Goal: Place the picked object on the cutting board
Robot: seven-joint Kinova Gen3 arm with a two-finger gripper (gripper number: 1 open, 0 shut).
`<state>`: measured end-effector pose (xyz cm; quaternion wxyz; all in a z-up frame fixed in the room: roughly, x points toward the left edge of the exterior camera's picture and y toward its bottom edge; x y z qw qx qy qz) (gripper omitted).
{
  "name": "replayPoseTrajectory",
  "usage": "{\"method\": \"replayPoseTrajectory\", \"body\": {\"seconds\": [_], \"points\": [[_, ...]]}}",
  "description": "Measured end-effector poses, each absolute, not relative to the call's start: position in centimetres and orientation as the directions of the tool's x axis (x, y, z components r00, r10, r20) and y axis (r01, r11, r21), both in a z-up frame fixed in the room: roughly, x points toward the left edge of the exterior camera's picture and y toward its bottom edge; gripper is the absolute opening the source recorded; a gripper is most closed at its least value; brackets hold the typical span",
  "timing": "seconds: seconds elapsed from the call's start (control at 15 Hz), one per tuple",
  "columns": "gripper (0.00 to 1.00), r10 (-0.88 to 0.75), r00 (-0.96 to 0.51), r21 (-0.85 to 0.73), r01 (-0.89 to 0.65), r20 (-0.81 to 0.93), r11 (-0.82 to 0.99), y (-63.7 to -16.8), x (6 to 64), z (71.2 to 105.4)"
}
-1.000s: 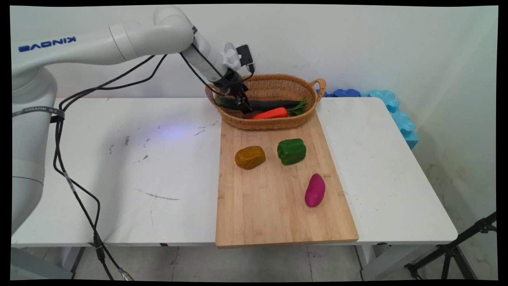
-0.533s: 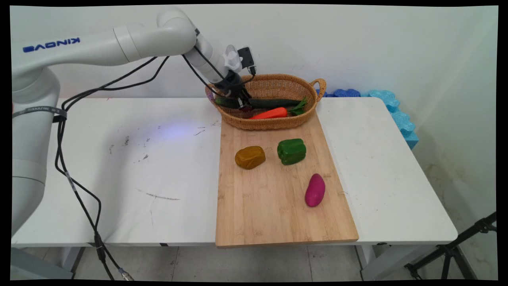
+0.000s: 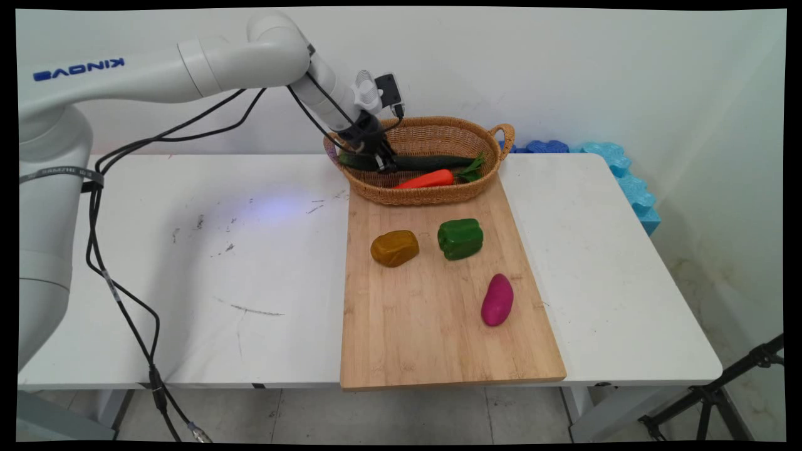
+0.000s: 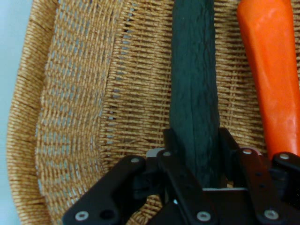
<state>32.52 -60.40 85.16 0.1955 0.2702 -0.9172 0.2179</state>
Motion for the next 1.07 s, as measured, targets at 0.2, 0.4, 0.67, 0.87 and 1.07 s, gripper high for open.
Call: {"method": "replayPoseTrajectory", "body": {"seconds": [0.2, 0.4, 0.67, 0.87, 1.07], "points": [[0.00, -0.418, -0.767, -0.294, -0.595, 0.487, 0.748, -60.2, 32.7, 86.0], [0.00, -0.427, -0.752, -0.292, -0.613, 0.503, 0.734, -59.7, 32.9, 87.2], [0.00, -0.434, -0.732, -0.289, -0.633, 0.525, 0.718, -58.7, 33.5, 89.3], [0.00, -0.436, -0.717, -0.285, -0.646, 0.544, 0.708, -57.5, 34.1, 91.3], [0.00, -0.434, -0.707, -0.279, -0.653, 0.559, 0.705, -56.2, 34.6, 93.1]]}}
